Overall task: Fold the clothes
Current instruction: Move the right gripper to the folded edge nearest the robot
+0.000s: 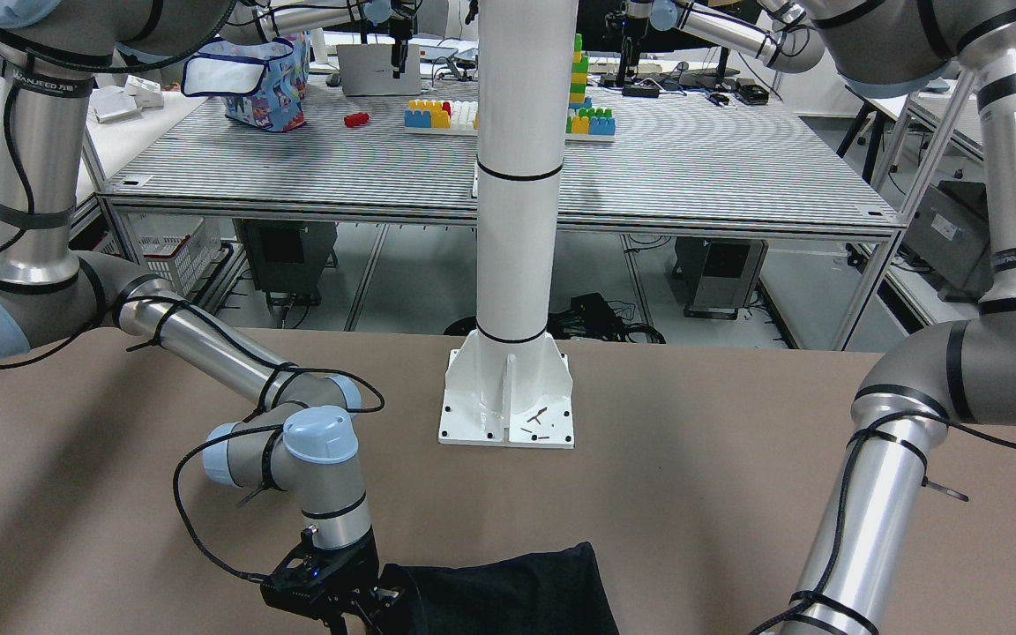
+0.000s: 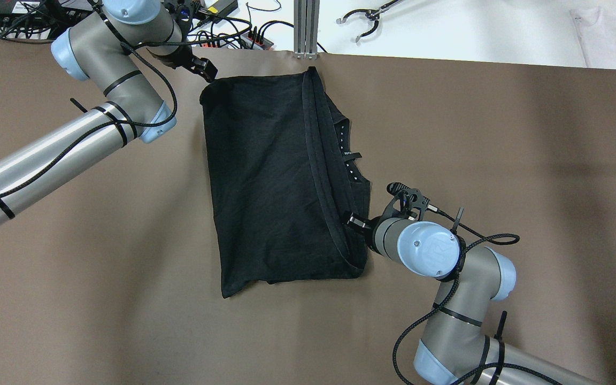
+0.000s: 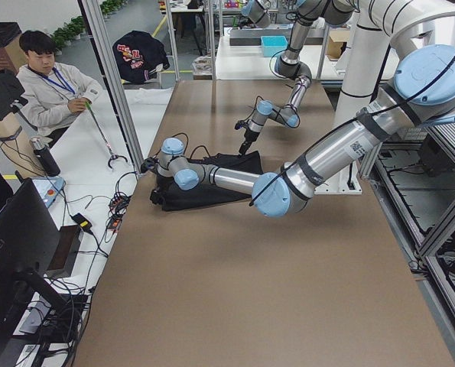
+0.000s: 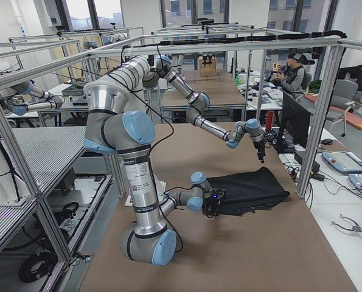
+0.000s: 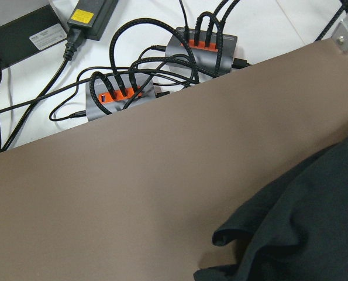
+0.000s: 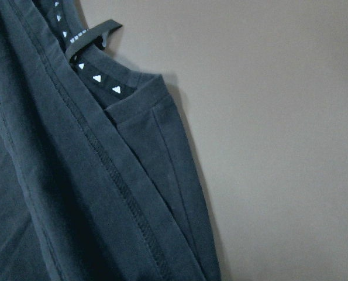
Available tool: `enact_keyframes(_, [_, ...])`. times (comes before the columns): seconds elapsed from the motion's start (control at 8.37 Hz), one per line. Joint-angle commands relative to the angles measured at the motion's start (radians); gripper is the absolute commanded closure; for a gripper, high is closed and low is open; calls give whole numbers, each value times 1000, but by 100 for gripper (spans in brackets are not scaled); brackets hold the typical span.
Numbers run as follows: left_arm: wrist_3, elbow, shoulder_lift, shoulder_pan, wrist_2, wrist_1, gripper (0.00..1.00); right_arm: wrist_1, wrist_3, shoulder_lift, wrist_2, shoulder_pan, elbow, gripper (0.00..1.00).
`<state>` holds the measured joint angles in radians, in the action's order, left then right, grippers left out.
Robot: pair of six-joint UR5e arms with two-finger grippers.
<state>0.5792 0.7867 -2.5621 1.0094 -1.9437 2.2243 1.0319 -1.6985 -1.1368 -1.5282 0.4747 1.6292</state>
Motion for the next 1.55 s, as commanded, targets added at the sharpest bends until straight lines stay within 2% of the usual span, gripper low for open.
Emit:
enact_keyframes(0.0, [2,8,6,0,0,0,0,-6,-6,-1,5,-33,6,48])
enact_keyframes(0.12, [2,8,8,0,3,0,0,-6,-6,-1,5,-31,21,83])
enact_keyframes(0.24, [4,8,8,-2,5,0,0,-4,-3,-4,5,-31,40,100])
enact_keyframes(0.6, [5,8,10,-5,6,0,0,7,-1,-90,3,-30,164,100])
enact_keyframes(0.72, [14,8,10,-8,8,0,0,10,-6,-93,6,-42,176,100])
enact_keyframes(0.96, [16,15,13,-9,8,0,0,11,-21,-93,109,-161,182,100])
enact_keyframes(1.2, [19,60,45,-12,8,-2,0,61,-58,-95,128,-206,234,100])
enact_keyframes(1.43, [27,63,46,-12,8,0,0,108,-58,-97,154,-234,265,100])
